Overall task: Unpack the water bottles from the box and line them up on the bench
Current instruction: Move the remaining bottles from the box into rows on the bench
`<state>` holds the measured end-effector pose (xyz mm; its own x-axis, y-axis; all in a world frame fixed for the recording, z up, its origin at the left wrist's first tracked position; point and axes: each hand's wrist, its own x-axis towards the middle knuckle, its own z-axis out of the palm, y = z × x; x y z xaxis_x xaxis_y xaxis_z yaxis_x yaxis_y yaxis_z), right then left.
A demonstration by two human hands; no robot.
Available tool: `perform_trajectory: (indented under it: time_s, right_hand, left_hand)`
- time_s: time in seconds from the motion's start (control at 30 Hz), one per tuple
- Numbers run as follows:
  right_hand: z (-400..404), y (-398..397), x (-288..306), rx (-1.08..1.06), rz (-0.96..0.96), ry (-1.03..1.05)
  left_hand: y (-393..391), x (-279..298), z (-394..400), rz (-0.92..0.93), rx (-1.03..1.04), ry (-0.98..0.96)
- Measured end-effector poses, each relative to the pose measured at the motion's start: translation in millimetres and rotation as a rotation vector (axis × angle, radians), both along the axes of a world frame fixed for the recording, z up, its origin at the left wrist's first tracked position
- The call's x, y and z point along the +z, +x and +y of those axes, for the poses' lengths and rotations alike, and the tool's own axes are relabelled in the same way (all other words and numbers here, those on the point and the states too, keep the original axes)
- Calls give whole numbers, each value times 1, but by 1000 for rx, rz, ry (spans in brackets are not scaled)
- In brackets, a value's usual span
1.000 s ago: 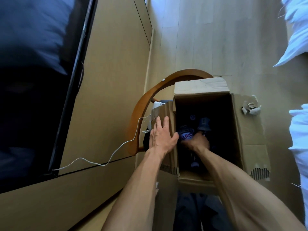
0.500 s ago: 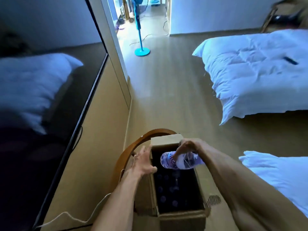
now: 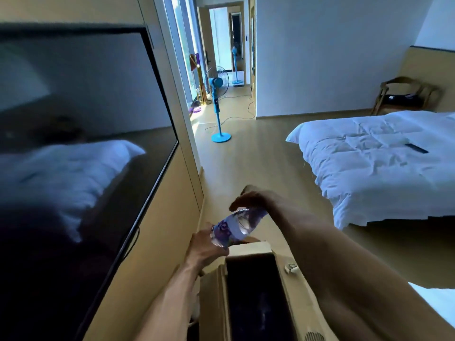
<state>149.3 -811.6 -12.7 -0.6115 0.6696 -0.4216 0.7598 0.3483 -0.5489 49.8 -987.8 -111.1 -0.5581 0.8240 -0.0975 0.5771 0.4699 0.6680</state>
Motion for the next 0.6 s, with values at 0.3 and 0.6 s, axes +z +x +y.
perform_trajectory:
  time_s: [0.3,0.6]
  right_hand:
    - [-58,-35,53,102,672,-116]
    - [-157,-40,86,355,854,-41]
  left_hand:
    - [16,51,-60,-505,337,229]
    - [94,70,-134,-893,540,646]
